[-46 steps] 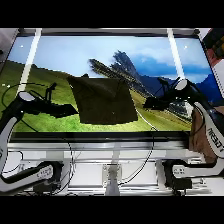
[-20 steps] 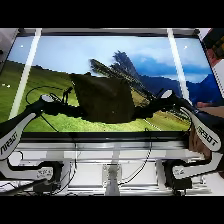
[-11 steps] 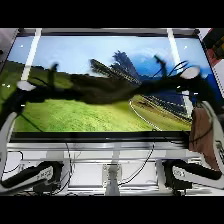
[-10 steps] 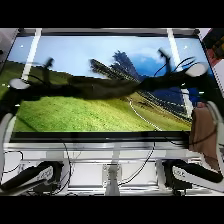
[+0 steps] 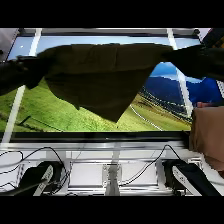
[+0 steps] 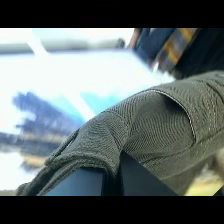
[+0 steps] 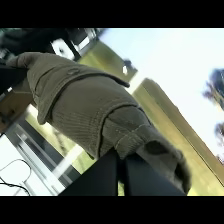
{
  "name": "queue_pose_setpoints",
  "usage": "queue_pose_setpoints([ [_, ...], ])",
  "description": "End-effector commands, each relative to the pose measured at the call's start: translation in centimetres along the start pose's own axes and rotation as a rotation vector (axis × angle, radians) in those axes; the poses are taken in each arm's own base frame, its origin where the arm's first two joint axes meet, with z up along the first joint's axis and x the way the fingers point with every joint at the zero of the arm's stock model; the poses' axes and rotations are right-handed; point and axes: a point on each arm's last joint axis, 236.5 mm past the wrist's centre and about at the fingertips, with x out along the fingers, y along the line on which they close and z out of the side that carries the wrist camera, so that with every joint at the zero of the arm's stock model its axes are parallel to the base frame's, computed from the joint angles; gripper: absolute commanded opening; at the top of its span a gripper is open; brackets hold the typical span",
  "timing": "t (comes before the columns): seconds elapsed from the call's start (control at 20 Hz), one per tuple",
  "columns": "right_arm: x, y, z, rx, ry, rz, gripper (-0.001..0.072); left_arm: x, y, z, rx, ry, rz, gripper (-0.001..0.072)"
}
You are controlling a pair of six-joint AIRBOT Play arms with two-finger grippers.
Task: Fold the clothes and pants, and hang the long-sleeved shirts on hangers.
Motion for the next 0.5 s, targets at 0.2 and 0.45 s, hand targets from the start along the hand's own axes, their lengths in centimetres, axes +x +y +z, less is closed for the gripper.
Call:
queue_pose_setpoints([
  [0.2, -3.4, 1.5, -0.7, -0.001, -0.029, -0.077, 0.0009, -4.3, -3.6, -1.0, -0.218, -0.015, 0.055, 0.0023],
  [0.45, 5.8, -8.1, -4.8, 0.199, 0.164, -0.122, 0.0009, 1.4, 5.2, -10.8, -0.582, 0.119, 0.121, 0.0024],
])
